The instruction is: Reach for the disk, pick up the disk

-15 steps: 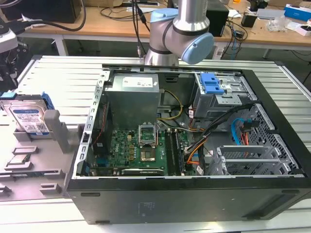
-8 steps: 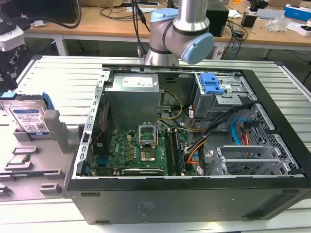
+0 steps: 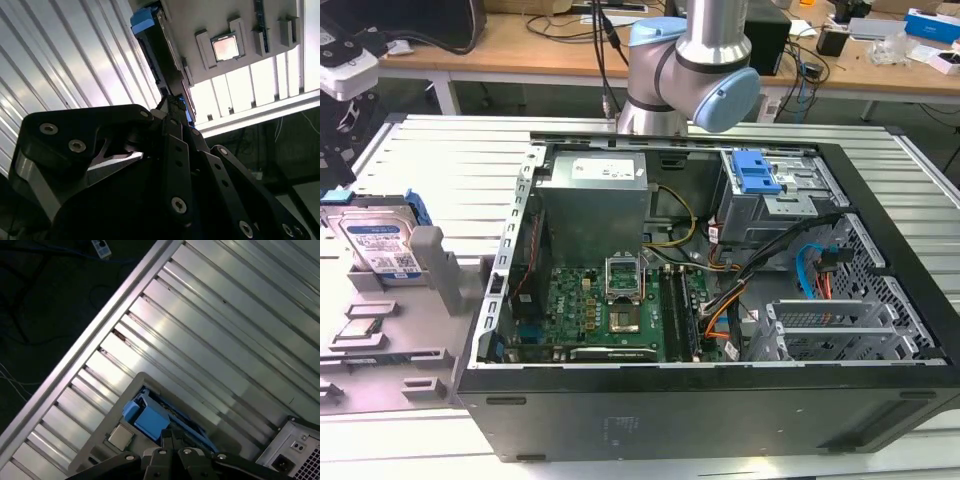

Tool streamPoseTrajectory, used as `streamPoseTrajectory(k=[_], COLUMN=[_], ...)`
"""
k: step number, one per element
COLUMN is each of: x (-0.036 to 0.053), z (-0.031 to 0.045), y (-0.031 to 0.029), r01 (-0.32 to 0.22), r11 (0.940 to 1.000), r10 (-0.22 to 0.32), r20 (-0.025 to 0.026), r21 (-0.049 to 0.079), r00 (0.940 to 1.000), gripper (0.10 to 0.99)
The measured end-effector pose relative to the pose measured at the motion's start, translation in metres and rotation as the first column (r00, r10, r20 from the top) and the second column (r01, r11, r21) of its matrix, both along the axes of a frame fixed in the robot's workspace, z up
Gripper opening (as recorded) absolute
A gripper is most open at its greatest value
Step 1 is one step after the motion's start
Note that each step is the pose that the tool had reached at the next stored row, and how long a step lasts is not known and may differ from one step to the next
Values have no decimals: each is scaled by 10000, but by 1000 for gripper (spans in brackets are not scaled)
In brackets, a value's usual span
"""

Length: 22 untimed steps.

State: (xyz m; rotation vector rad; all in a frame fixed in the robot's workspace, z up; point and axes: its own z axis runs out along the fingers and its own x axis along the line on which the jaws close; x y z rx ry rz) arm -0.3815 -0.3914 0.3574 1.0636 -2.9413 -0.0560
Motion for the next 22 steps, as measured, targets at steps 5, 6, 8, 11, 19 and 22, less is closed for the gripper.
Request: streamPoseTrajectory(k=[5,6,8,11,19,22], x=[0,0,0,0,0,0], z=[0,0,0,0,0,0], y=[0,0,0,0,0,0], r01=[-1445,-1580,-1865,-2267,-3510,-4015], r11=[9895,9874,9825,9740,9364,9159], r10=[1445,1580,1865,2267,3510,4015], r20=[-1,0,0,0,0,0], r21=[0,0,0,0,0,0], r00=[9895,9874,9825,9740,9364,9159], gripper=[106,106,106,106,106,106])
